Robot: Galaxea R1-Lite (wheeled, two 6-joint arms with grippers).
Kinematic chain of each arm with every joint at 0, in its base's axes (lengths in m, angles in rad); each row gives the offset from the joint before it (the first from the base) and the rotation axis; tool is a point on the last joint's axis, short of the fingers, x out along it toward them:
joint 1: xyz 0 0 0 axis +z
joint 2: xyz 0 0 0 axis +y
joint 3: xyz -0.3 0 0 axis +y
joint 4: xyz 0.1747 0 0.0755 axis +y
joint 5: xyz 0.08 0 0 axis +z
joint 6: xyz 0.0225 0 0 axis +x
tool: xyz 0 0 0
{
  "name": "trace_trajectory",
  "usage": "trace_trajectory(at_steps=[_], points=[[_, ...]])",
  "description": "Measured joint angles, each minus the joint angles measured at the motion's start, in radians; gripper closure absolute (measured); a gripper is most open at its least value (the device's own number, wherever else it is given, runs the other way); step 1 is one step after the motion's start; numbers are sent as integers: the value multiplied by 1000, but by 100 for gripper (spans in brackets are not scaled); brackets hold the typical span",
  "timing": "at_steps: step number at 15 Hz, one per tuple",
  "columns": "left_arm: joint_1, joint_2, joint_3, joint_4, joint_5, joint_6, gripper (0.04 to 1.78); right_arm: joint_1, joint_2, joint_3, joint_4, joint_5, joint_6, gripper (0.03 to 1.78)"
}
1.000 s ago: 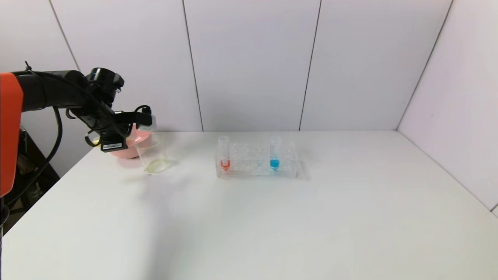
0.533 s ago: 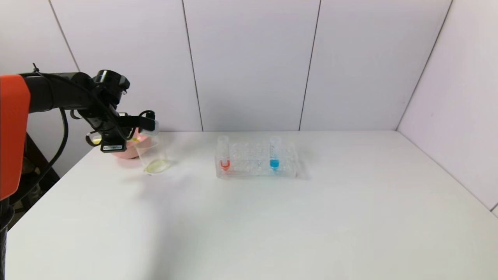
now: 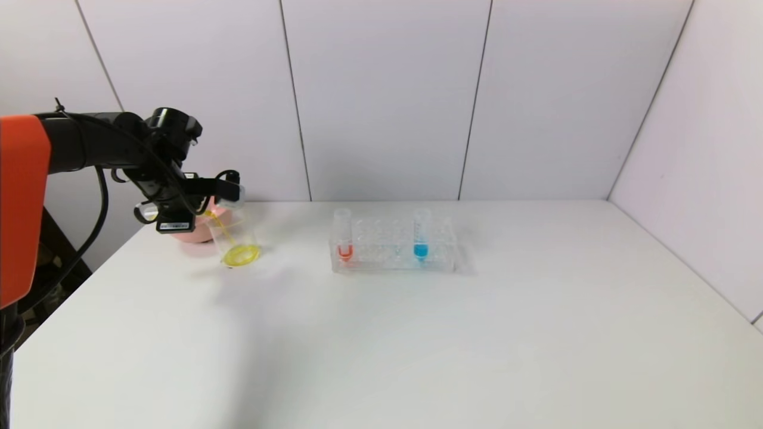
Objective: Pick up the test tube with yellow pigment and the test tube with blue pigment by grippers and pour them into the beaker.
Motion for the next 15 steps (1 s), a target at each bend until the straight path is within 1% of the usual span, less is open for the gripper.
trace_trajectory(at_steps=[4, 12, 15], points=[[-4, 1, 0, -5, 2, -4, 128, 0, 0, 0, 0, 0, 0, 4], [-34, 2, -1, -20, 87, -16, 128, 0, 0, 0, 0, 0, 0, 4], [-37, 4, -1, -25, 100, -16, 128, 0, 0, 0, 0, 0, 0, 4]])
